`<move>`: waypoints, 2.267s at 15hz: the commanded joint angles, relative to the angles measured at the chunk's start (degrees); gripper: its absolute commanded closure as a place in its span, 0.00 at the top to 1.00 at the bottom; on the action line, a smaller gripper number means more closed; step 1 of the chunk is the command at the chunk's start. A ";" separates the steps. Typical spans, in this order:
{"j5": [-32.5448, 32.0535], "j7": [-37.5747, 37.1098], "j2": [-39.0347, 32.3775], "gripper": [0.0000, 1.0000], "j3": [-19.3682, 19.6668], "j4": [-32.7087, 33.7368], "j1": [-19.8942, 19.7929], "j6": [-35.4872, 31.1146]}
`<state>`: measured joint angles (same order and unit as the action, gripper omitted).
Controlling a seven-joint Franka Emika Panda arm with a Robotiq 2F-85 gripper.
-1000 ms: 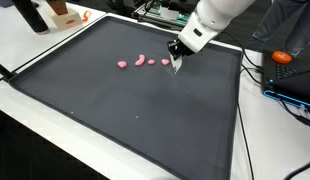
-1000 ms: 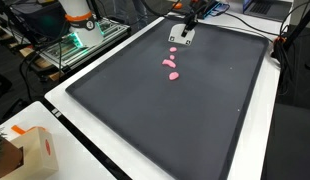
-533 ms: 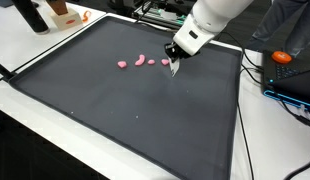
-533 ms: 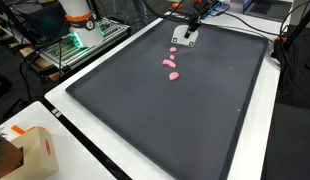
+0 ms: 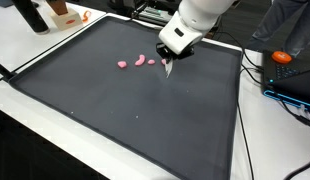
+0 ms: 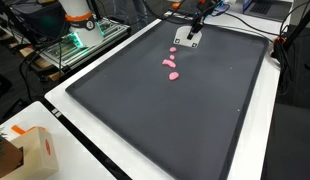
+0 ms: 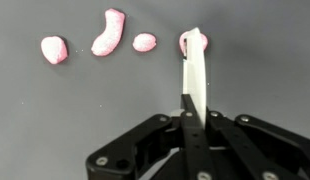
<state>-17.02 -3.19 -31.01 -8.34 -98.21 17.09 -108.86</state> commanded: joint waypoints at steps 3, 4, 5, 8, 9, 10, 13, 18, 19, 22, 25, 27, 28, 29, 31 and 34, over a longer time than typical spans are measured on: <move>3.83 1.09 0.23 0.01 0.74 1.63 -2.95 -0.38; 4.17 1.47 0.34 0.01 0.92 1.90 -3.49 -0.37; 4.57 1.61 0.59 0.01 1.19 2.01 -4.14 -0.65; 6.57 2.32 1.07 0.01 1.75 2.53 -6.28 -0.99; 7.32 2.60 1.16 0.01 1.93 2.71 -7.01 -1.07; 8.22 3.05 1.25 0.01 2.10 2.89 -7.88 -1.21; 10.56 4.50 1.71 0.01 2.74 2.93 -10.39 -2.01; 14.95 8.89 2.72 0.01 3.63 2.14 -15.17 -4.11; 16.01 10.28 2.91 0.01 3.73 1.97 -16.31 -4.33; 18.53 14.19 3.04 0.01 4.16 1.75 -19.16 -4.70; 21.08 18.44 2.83 0.01 4.41 1.47 -21.91 -5.04; 22.72 21.26 2.63 0.01 4.60 1.17 -23.70 -5.05; 23.64 22.72 2.50 0.01 4.67 1.01 -24.63 -4.98; 24.35 24.13 2.40 0.01 4.71 0.87 -25.39 -4.92; 25.77 27.01 2.17 0.01 4.71 0.53 -26.90 -4.65; 27.50 30.81 1.68 0.01 4.72 -0.03 -28.66 -4.22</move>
<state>7.72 23.41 -29.54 -3.44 -96.43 -9.84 -112.61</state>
